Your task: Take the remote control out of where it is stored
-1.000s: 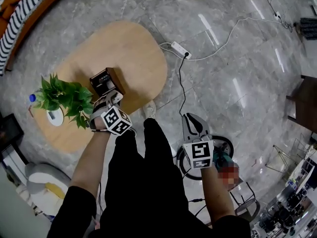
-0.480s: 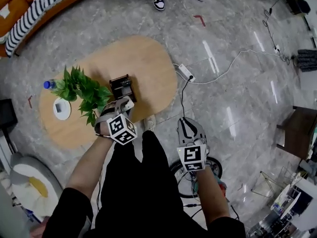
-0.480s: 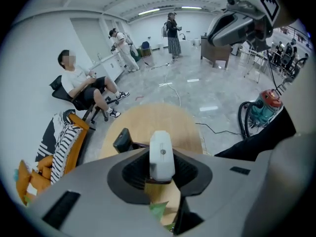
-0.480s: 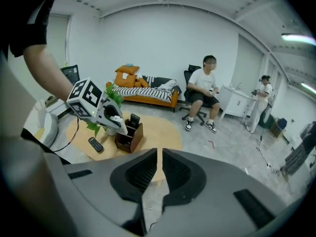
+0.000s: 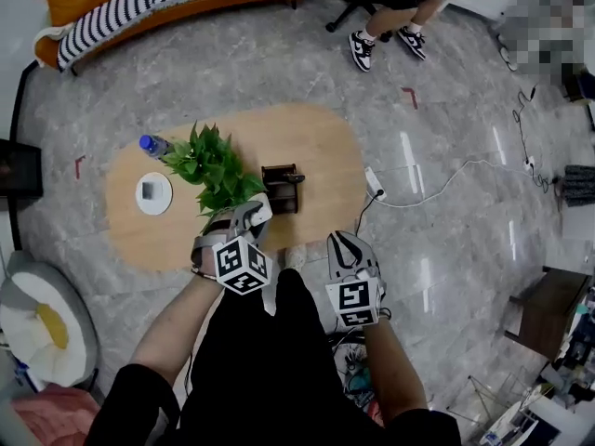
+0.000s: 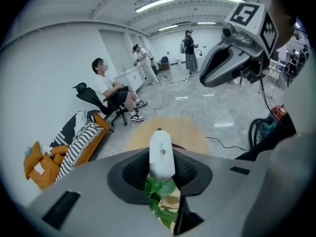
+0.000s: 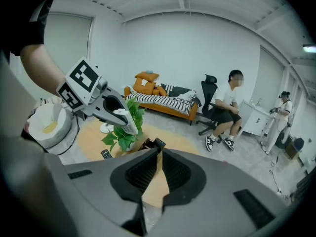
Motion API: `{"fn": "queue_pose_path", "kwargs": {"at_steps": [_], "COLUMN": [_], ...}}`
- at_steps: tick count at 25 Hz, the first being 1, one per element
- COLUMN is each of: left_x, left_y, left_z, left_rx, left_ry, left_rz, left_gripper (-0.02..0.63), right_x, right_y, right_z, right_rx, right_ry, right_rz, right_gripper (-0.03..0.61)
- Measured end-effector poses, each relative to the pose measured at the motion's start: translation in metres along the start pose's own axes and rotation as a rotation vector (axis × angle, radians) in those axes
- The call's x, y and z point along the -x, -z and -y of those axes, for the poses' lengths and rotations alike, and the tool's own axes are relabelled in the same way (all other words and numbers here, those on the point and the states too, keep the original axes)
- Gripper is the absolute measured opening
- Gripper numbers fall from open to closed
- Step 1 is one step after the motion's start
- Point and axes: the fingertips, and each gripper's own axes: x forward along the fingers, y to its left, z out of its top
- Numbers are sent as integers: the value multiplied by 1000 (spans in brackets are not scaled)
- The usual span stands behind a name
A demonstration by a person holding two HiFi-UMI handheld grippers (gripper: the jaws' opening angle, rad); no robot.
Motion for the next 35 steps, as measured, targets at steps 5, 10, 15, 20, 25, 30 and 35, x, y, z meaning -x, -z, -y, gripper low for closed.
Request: {"fn": "queue_pose_path", "kwargs": {"at_steps": [5,10,15,20,25,30,35], "left_x": [50,91,123,156,180,186,169], "left_y": [14,59,123,195,257,308,354], "left_z": [-31,-60,-86,-98,-104,-95,-71], "left_rx": [83,172,271,359,450,584,669], "left_ry": [-74,-162,-238,-280,-309,-307,-253], "left_rz": [55,29,-34,-83,-136,-172,-228], "left_gripper": [109,109,109,109,109,109,109], "right_x": [-15,-38,-68,-96,-121,-143,-161], "right_y": [-41,-77,-113,-134,-149,-150,-136], "right_z": [-30,-74,-133,-196,-245,-278,-296], "right_rx": [40,85,158,212,262,296,281], "right_ry": [-43,-118,-232,-316,-389,-446,-463], "right_rz": [39,62,88,83,69,39,-22], "right_gripper": [37,37,37,37,37,36,36]}}
